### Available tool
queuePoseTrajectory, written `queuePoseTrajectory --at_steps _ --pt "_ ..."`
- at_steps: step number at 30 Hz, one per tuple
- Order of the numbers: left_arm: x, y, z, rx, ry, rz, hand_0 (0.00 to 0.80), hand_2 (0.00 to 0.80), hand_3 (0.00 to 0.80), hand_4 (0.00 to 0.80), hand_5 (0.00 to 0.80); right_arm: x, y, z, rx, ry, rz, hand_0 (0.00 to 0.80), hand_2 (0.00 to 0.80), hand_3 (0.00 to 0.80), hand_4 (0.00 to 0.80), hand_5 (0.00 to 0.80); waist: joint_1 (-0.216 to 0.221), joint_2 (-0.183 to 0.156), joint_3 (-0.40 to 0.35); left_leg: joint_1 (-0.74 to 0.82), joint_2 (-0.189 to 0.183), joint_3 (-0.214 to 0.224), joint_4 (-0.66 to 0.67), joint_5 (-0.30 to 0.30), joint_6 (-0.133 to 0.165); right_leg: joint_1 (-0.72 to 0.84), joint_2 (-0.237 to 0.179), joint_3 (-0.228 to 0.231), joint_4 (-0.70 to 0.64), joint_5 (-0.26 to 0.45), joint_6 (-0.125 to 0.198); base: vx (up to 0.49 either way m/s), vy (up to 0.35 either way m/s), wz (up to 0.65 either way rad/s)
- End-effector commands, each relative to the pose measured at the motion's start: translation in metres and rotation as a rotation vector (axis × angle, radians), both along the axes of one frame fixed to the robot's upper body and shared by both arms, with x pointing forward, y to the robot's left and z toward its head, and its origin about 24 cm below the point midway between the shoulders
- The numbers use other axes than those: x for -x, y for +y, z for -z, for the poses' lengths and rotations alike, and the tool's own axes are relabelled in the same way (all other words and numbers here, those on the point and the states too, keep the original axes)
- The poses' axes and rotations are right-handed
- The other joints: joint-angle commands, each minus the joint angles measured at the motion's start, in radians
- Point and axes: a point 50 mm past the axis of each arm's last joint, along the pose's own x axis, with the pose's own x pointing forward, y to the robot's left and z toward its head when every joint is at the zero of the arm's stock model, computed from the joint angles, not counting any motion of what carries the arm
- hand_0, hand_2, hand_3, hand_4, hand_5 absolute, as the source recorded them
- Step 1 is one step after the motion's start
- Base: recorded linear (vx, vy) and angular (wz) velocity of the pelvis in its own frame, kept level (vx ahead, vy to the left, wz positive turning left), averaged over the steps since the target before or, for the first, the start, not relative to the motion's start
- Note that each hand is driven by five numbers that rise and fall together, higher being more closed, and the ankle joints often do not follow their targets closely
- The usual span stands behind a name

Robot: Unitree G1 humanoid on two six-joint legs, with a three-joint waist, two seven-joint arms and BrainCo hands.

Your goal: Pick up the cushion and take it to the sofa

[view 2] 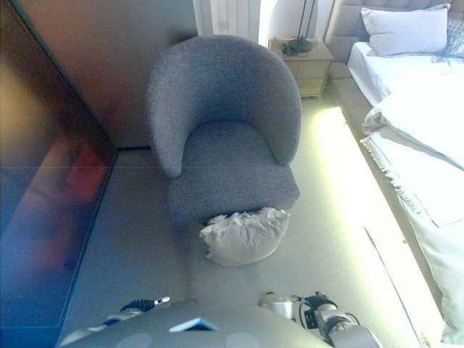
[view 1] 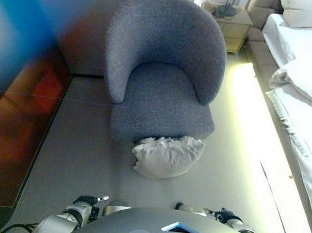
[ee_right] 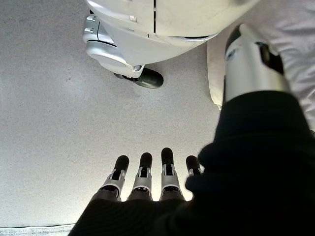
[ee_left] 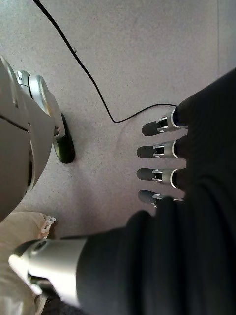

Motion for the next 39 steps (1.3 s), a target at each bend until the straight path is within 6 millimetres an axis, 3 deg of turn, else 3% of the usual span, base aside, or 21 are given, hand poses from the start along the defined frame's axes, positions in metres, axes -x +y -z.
queuePoseTrajectory --at_steps 1,19,29,32,35,39 --pt "-0.011 0.009 -0.003 -0.043 0.001 -0.06 0.0 0.0 0.0 0.0 0.0 -0.016 0.003 -0.001 0.006 -0.003 0.0 0.0 0.0 0.0 0.0 0.0 0.008 -0.036 0.049 -0.024 -0.085 -0.001 0.005 -0.032 0.098 0.001 -0.007 -0.022 0.015 -0.001 0.0 0.0 0.0 0.0" --pt "-0.014 0.006 -0.003 -0.021 0.006 -0.004 0.0 0.0 0.0 0.0 0.0 -0.016 0.005 0.0 -0.004 -0.009 0.002 0.0 0.0 0.0 0.0 0.0 0.001 -0.038 0.05 -0.015 -0.088 0.006 0.005 -0.039 0.103 0.008 0.006 -0.016 0.017 -0.008 -0.004 0.003 -0.014 0.0" --pt "-0.016 0.009 -0.003 -0.03 0.0 0.008 0.0 0.0 0.0 0.0 0.0 -0.019 0.006 0.0 -0.013 -0.007 -0.003 0.0 0.0 0.0 0.0 0.0 -0.004 -0.043 0.058 -0.002 -0.059 0.005 0.013 -0.026 0.095 0.007 0.043 0.008 0.043 -0.034 -0.03 0.014 -0.105 0.0" --pt "-0.02 0.009 -0.004 -0.038 -0.027 0.01 0.0 0.0 0.0 0.0 0.0 -0.025 0.004 -0.002 -0.011 -0.014 -0.006 0.0 0.0 0.0 0.0 0.0 0.001 -0.066 0.081 -0.056 -0.028 0.01 0.18 -0.036 0.082 -0.012 0.038 0.009 0.083 -0.034 -0.053 -0.048 -0.175 -0.02" --pt "-0.023 0.008 -0.004 -0.024 -0.06 -0.023 0.0 0.0 0.0 0.0 0.0 -0.034 -0.003 -0.005 0.003 -0.027 -0.007 0.0 0.0 0.0 0.0 0.0 0.02 -0.09 0.133 -0.194 0.005 -0.007 0.44 0.02 0.088 -0.015 0.036 0.024 0.124 -0.039 -0.093 -0.034 -0.176 -0.14" --pt "-0.017 0.008 -0.003 -0.012 -0.054 -0.049 0.0 0.0 0.0 0.0 0.0 -0.036 -0.007 -0.007 0.003 -0.028 0.0 0.0 0.0 0.0 0.0 0.0 0.053 -0.067 0.155 -0.258 -0.022 -0.047 0.372 0.065 0.08 0.026 0.064 0.073 0.13 -0.075 -0.088 0.15 -0.008 -0.44"
